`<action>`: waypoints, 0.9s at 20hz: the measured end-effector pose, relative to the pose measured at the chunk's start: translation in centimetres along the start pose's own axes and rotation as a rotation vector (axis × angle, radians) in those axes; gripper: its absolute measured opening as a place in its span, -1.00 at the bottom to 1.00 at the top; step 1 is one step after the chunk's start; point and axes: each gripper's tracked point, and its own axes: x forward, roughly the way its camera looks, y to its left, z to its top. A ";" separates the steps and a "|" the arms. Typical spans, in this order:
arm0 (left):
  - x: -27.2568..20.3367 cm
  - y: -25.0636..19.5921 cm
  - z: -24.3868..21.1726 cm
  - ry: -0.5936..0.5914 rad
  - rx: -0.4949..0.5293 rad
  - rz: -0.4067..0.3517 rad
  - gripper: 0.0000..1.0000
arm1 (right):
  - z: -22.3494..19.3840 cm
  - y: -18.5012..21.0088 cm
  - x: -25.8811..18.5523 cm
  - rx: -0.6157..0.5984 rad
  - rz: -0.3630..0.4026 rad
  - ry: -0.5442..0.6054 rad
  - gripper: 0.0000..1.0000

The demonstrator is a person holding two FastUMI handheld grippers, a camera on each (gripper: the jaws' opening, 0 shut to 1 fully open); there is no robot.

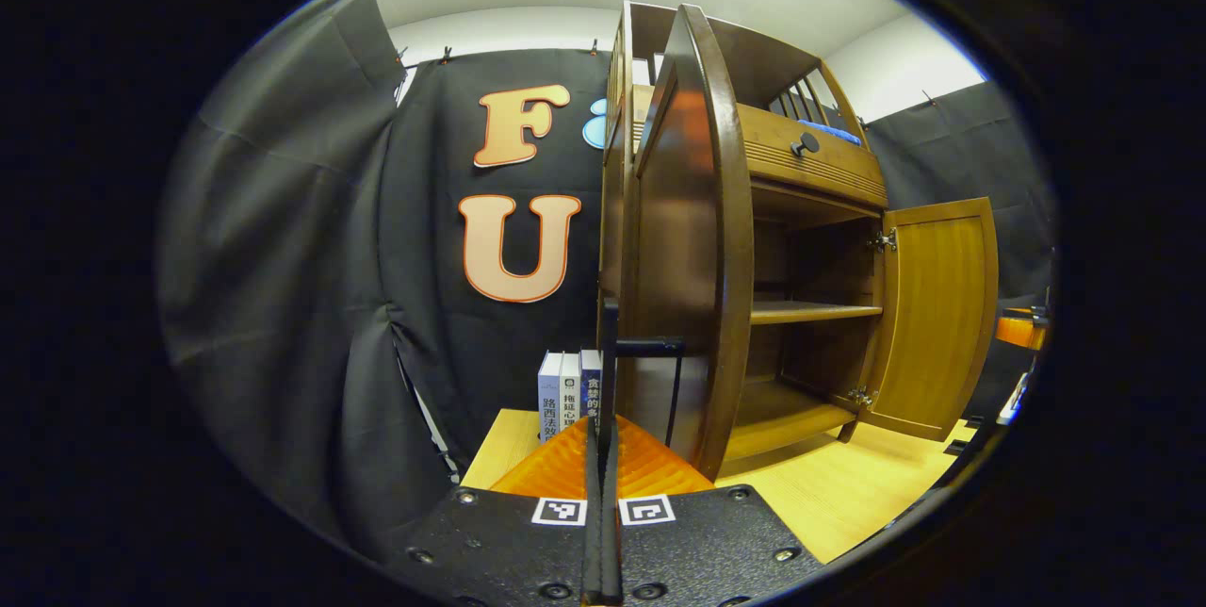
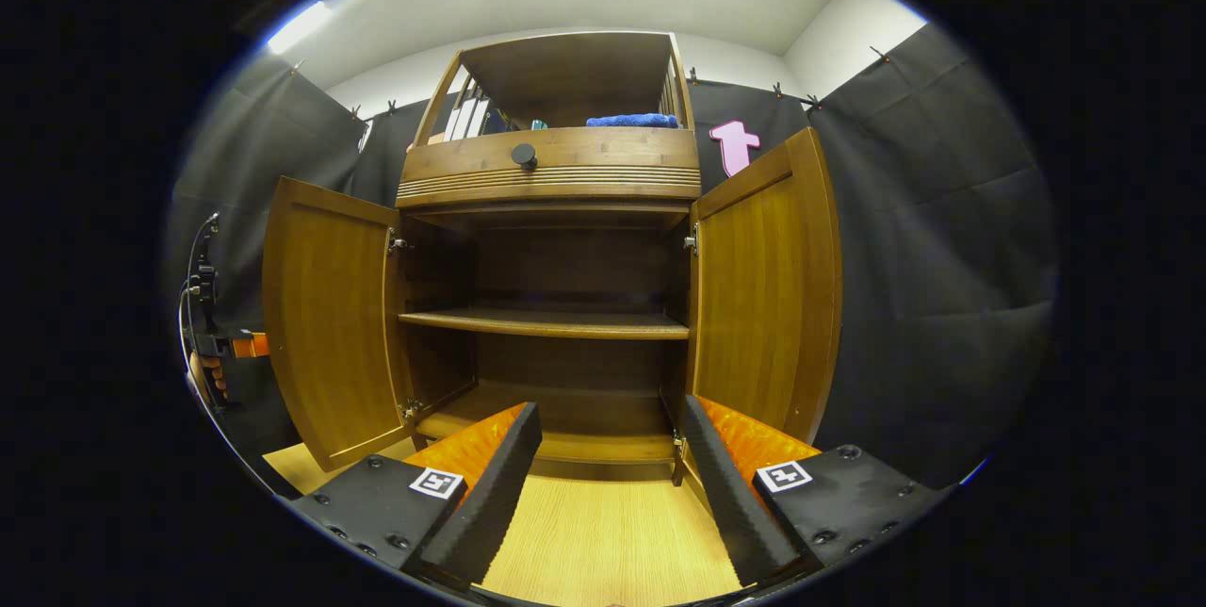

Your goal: Open the right door of the double-door shoe cabinet with the right hand, and open the left door with the left hand.

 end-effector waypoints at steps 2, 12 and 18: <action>-1.0 -0.1 -0.2 0.004 -0.017 0.006 -1.00 | 0.0 0.0 -0.1 0.000 0.001 0.002 0.96; -7.5 -1.6 1.9 -0.014 -0.016 0.043 -1.00 | 0.0 -0.1 -0.2 0.005 -0.004 -0.001 0.96; -10.2 -5.2 4.1 -0.031 -0.031 0.049 -1.00 | 0.2 -0.6 -0.2 -0.002 -0.022 -0.013 0.96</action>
